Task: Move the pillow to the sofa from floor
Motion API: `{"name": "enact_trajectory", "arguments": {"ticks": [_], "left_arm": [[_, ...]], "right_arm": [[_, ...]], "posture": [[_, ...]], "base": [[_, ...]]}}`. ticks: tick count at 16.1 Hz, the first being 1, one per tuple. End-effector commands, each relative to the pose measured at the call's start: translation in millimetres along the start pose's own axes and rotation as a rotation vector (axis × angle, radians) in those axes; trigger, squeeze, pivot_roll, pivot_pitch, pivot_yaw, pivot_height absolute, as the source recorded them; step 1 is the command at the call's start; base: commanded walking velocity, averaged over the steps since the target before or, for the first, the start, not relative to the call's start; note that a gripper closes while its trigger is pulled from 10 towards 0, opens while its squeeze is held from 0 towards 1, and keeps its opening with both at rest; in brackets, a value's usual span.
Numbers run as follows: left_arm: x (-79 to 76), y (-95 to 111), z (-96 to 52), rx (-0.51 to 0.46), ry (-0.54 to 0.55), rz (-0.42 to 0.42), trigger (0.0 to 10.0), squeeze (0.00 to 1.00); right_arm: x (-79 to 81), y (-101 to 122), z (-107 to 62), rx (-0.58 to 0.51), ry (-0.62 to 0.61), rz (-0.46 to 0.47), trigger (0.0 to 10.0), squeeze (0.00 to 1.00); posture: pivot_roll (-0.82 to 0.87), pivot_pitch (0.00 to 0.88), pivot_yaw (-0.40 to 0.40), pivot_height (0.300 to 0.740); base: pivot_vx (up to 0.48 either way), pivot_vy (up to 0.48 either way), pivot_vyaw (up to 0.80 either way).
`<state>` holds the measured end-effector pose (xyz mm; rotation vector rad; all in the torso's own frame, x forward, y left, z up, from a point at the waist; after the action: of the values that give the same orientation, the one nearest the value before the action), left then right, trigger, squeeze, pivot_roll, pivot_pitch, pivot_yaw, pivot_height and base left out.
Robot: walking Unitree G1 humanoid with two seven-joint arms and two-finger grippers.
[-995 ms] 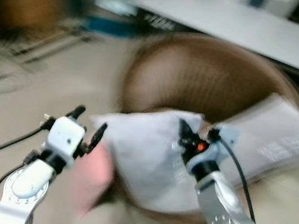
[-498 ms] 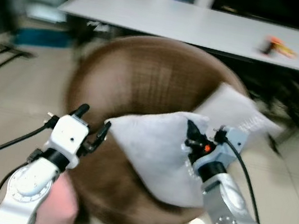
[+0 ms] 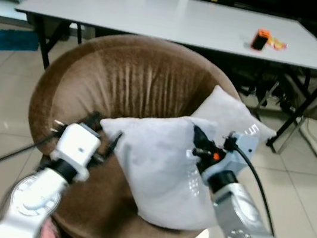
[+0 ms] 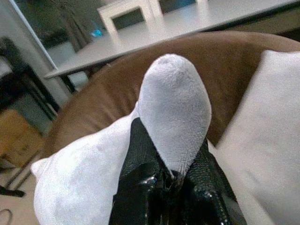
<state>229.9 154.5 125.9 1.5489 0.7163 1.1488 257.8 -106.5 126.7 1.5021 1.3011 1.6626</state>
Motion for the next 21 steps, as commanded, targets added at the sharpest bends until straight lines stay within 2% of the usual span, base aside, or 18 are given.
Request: {"name": "enact_trajectory", "arguments": {"ticks": [1,8,9,12,15,17,18,19,21], "left_arm": [[2.0,1,-3.7,0.002,-0.017,0.01,10.0,0.0],[-3.3,-2,-19.4,0.046,-0.23,0.053,10.0,0.0],[-5.1,-2,-21.6,0.052,-0.263,0.058,10.0,0.0],[-6.6,-2,-23.3,0.059,-0.286,0.06,10.0,0.0],[-6.0,-3,-24.9,0.064,-0.301,0.059,10.0,0.0],[-6.0,-3,-25.5,0.066,-0.306,0.059,10.0,0.0],[-6.0,-3,-26.0,0.067,-0.307,0.059,10.0,0.0],[-5.9,-3,-26.9,0.068,-0.308,0.059,10.0,0.0],[-6.1,-3,-27.8,0.069,-0.308,0.059,10.0,0.0]], "right_arm": [[8.6,10,0.8,-0.035,0.041,0.003,10.0,0.0],[29.1,29,10.0,-0.041,0.117,0.068,10.0,0.0],[33.8,35,13.5,-0.029,0.125,0.14,10.0,0.0],[37.2,39,19.1,0.007,0.118,0.231,10.0,0.0],[40.6,40,30.2,0.055,0.068,0.445,10.0,0.0],[46.0,44,33.8,0.073,0.08,0.489,10.0,0.0],[52.6,47,34.6,0.087,0.112,0.503,10.0,0.0],[67.2,52,32.9,0.123,0.211,0.551,10.0,0.0],[79.8,57,28.0,0.168,0.331,0.597,10.0,0.0]], "posture": [[0.02,0.0,-0.054,0.74],[0.03,0.0,-0.058,0.74],[0.03,0.0,-0.06,0.74],[0.03,0.0,-0.06,0.74],[0.04,0.0,-0.061,0.74],[0.04,0.0,-0.067,0.74],[0.04,0.0,-0.069,0.74],[0.05,0.0,-0.075,0.74],[0.05,0.0,-0.077,0.74]], "base": [[0.0,0.0,0.0],[0.0,0.0,0.0],[0.0,0.0,0.0],[0.0,0.0,0.0],[0.0,0.0,0.0],[0.0,0.0,0.0],[0.0,0.0,0.0],[0.0,0.0,0.0],[0.0,0.0,0.0]]}}
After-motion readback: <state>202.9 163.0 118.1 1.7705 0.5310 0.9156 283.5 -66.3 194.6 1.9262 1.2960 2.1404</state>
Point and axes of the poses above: a point about 5 cm out from each wrist's last joint towards the gripper, its own z axis pointing out of the wrist towards the gripper, its own y axis along the axis of the wrist's last joint, x = y × z, the point moved 1 cm from there along z, pointing out of the wrist towards the gripper, and after that the axes turned 1 degree about z, right-handed, at the moved point
